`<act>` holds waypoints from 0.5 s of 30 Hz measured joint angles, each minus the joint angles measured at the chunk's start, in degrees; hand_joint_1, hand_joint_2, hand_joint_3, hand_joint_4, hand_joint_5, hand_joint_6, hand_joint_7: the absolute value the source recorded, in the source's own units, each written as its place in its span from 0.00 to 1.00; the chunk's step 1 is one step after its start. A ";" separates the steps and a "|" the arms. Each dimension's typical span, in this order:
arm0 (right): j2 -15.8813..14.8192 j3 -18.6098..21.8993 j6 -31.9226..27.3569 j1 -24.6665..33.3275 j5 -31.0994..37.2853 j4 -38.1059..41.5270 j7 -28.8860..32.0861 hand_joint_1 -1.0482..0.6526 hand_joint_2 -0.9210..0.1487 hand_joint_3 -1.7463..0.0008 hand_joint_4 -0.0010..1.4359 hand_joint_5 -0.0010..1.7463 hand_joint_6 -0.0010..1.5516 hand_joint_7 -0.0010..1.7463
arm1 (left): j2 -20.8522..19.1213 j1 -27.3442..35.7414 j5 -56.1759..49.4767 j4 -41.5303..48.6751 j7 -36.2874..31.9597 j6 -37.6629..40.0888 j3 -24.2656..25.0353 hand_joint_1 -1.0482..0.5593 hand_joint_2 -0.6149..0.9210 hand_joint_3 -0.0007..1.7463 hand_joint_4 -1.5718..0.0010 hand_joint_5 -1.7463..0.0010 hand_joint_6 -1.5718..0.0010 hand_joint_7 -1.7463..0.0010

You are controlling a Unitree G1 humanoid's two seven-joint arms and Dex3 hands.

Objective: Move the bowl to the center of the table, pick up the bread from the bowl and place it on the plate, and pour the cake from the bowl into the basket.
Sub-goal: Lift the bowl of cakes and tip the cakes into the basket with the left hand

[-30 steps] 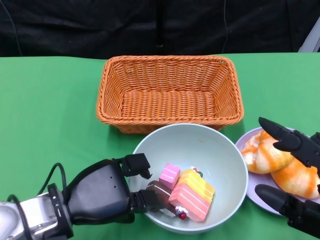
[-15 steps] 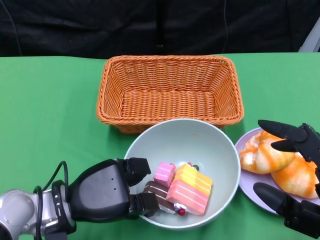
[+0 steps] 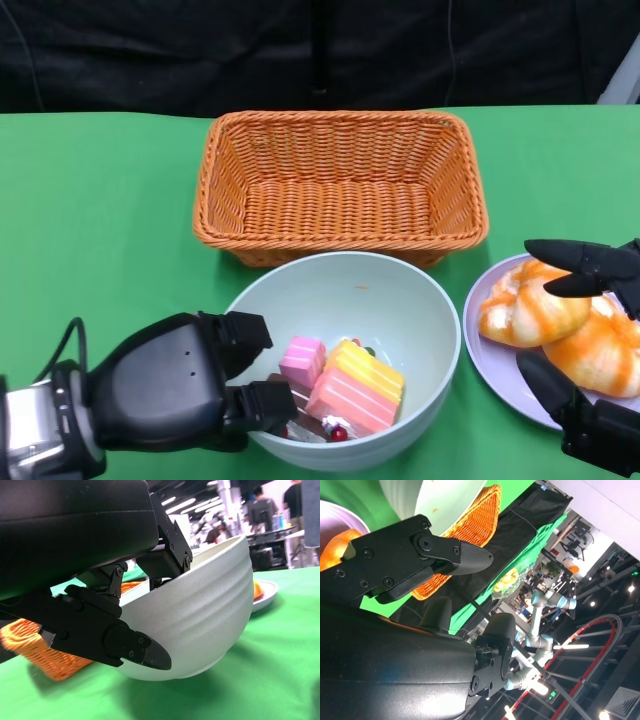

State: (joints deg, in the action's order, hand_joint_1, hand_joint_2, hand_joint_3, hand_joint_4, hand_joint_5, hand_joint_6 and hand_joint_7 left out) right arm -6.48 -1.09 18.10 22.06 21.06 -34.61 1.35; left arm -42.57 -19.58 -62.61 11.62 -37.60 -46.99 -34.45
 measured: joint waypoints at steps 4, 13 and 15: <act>0.00 0.16 1.52 -0.15 0.43 0.89 0.33 0.46 0.34 0.46 0.13 0.83 0.07 0.71 | -1.06 3.13 0.76 -2.74 0.89 -0.13 4.39 0.50 0.95 0.00 0.39 0.00 0.46 0.13; -0.02 0.11 3.60 -0.72 -0.95 5.04 0.35 0.53 0.58 0.25 0.43 0.80 0.39 0.66 | -1.24 6.05 4.80 -8.06 2.27 -1.94 11.97 0.53 0.99 0.03 0.38 0.00 0.53 0.01; -0.07 0.05 3.60 -0.71 -1.04 5.29 0.09 0.59 0.62 0.20 0.52 0.78 0.49 0.63 | -0.79 6.24 7.32 -8.92 4.01 -2.45 13.13 0.53 0.98 0.03 0.37 0.00 0.54 0.00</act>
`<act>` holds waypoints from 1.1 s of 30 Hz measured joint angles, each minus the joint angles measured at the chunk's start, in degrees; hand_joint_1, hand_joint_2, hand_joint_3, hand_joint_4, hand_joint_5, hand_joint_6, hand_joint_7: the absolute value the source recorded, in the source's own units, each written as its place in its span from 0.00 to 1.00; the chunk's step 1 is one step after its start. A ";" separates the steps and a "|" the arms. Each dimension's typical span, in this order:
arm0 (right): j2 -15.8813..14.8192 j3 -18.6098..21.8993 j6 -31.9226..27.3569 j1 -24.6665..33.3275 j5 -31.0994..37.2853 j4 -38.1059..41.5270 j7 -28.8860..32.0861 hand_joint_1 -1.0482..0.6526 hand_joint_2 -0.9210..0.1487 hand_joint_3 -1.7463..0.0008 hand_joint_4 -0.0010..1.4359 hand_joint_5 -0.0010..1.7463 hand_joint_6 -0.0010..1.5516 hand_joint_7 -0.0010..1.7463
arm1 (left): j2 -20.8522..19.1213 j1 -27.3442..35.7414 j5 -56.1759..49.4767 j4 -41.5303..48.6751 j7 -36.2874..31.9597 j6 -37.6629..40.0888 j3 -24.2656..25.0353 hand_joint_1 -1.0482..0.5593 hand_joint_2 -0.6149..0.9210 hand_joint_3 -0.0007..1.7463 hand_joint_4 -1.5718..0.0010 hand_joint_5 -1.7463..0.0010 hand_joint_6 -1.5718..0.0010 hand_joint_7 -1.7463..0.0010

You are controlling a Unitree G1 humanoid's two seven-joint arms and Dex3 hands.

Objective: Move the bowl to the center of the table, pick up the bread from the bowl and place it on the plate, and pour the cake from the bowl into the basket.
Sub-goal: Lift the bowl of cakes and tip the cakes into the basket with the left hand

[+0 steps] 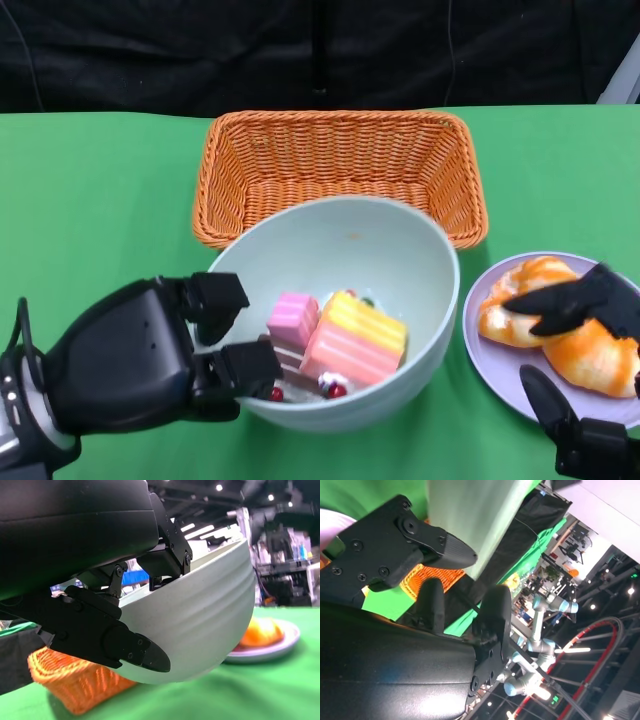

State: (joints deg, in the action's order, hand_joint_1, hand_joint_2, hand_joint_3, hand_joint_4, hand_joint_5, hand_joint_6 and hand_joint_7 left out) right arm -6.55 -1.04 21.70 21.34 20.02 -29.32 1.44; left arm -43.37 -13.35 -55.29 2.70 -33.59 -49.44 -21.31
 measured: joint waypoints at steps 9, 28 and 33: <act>-2.05 -1.84 0.55 -0.01 -1.99 2.38 -4.06 0.77 0.76 0.00 0.73 0.95 0.64 0.74 | 7.72 -2.84 16.74 1.16 13.00 -1.16 2.52 0.57 0.58 0.81 0.37 0.00 0.53 0.00; -2.45 -2.52 2.45 0.99 -1.78 4.35 -4.53 0.75 0.78 0.00 0.74 0.93 0.59 0.79 | 31.36 -9.97 41.42 11.34 34.20 14.15 5.10 0.56 0.52 1.00 0.34 0.00 0.46 0.00; -2.45 -2.49 2.51 1.33 -1.80 4.46 -4.53 0.74 0.78 0.00 0.73 0.92 0.58 0.78 | 37.79 -13.92 45.32 18.01 34.90 17.87 7.36 0.55 0.53 1.00 0.34 0.00 0.44 0.01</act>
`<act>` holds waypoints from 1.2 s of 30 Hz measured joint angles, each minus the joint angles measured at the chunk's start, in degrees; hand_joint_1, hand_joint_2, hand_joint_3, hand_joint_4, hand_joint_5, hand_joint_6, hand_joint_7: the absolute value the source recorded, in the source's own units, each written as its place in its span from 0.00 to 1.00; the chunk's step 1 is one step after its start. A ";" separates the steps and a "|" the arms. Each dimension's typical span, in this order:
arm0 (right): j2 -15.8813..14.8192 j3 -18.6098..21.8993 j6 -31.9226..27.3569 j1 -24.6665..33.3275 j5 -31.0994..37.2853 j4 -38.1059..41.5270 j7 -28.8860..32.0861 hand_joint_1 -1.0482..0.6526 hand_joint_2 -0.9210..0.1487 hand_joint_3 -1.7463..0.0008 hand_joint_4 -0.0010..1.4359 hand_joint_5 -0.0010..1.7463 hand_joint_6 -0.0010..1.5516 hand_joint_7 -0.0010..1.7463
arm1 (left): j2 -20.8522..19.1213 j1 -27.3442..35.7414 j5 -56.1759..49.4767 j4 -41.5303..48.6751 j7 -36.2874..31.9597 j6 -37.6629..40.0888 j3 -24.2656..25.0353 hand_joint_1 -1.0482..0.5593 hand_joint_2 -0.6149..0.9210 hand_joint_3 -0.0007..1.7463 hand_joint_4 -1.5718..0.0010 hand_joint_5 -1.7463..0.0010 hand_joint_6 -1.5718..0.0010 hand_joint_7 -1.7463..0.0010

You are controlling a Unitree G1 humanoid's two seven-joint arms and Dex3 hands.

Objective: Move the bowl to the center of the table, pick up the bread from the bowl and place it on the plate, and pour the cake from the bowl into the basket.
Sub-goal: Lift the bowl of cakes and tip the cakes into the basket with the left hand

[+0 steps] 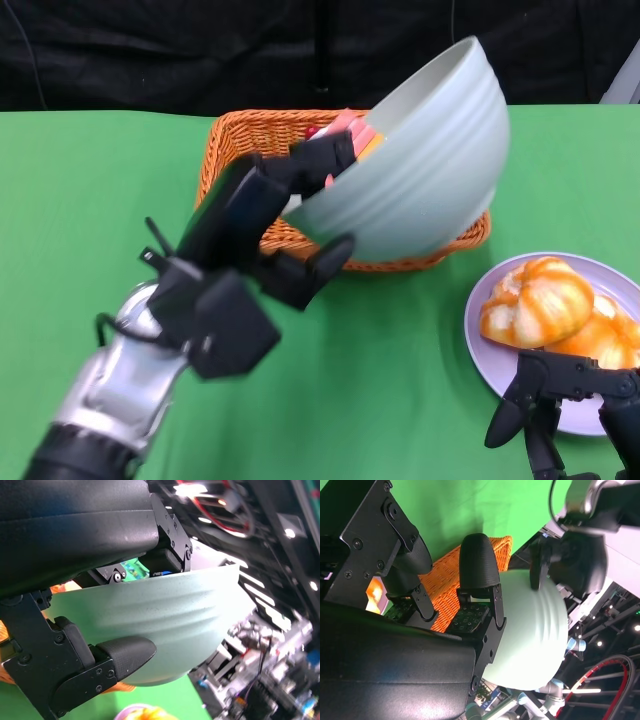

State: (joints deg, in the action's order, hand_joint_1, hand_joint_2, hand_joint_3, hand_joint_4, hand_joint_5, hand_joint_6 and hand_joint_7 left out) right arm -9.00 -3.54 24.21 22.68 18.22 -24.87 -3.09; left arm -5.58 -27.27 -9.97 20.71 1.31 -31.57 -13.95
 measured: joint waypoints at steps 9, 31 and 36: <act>0.07 -0.44 0.90 0.18 1.07 0.83 0.18 0.73 0.80 0.00 0.72 0.93 0.59 0.77 | 10.22 -3.52 8.40 7.61 0.25 11.04 6.56 0.55 0.54 1.00 0.32 0.00 0.43 0.03; 0.08 -0.68 0.66 0.60 1.17 -0.21 0.05 0.71 0.80 0.00 0.71 0.94 0.60 0.76 | 20.54 -7.29 38.88 9.94 0.72 33.77 26.46 0.55 0.60 1.00 0.29 0.00 0.41 0.00; 0.10 -0.99 0.30 0.31 1.26 -0.22 0.04 0.72 0.80 0.00 0.71 0.95 0.60 0.76 | 20.55 -7.41 49.01 11.25 2.66 36.92 31.85 0.51 0.60 0.99 0.29 0.00 0.42 0.00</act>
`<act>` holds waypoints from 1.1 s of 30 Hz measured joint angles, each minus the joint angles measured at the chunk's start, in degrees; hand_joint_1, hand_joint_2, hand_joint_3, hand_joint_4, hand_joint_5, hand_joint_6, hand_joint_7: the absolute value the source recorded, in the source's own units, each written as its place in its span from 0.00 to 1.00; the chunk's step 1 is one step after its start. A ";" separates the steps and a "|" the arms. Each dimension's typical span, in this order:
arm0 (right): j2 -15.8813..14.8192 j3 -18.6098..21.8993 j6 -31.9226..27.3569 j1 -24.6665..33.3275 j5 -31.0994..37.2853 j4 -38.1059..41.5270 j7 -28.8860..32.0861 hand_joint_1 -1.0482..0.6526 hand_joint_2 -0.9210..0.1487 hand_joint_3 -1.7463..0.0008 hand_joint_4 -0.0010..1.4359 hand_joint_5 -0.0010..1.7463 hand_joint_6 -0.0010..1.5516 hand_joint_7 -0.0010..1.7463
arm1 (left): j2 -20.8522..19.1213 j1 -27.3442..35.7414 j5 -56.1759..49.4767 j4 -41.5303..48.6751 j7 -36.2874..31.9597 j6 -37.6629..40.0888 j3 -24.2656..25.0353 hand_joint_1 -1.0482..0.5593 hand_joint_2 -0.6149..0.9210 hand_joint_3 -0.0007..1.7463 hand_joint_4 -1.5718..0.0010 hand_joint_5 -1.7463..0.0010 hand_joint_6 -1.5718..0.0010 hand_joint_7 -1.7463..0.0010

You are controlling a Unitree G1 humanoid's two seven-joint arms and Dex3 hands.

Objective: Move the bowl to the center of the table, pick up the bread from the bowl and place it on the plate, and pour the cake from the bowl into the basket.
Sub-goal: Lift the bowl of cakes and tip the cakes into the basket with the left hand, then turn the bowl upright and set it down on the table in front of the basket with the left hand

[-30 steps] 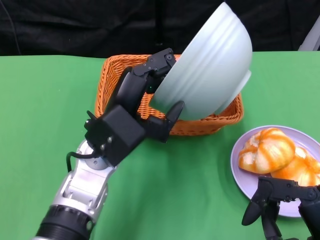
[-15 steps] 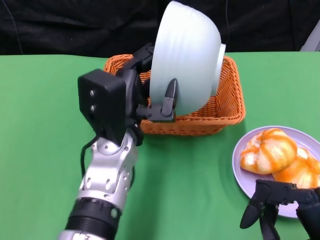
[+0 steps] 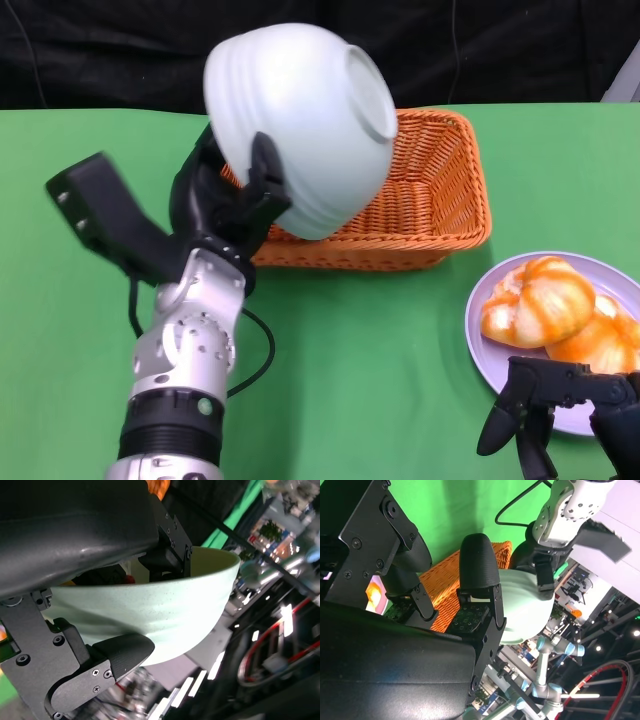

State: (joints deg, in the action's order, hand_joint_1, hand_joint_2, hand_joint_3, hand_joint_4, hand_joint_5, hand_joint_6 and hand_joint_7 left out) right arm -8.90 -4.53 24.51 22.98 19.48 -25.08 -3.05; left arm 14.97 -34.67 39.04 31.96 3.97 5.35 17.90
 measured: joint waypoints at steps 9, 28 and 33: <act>0.00 -0.22 -0.86 -0.06 0.03 -0.38 -0.02 0.72 0.79 0.00 0.72 0.95 0.60 0.76 | -0.06 -0.35 9.95 1.58 3.05 4.85 4.10 0.46 0.57 1.00 0.29 0.00 0.43 0.00; -0.06 -0.32 -1.46 1.17 -0.03 -2.10 -0.14 0.73 0.80 0.00 0.71 0.93 0.59 0.76 | -4.25 1.05 5.42 -2.18 23.47 9.46 -0.06 0.49 0.60 0.92 0.32 0.00 0.43 0.01; -0.17 0.17 -1.48 1.27 -0.56 -2.15 -0.64 0.73 0.79 0.00 0.71 0.93 0.59 0.76 | -7.53 6.23 -3.83 -9.80 24.23 6.38 -5.95 0.54 0.60 0.92 0.32 0.00 0.40 0.05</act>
State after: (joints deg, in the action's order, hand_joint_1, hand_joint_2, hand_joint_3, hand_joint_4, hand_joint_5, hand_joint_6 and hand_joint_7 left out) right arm -9.07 -4.36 23.03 24.25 18.92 -27.23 -3.69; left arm 7.44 -28.45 35.21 22.16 28.20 11.73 11.95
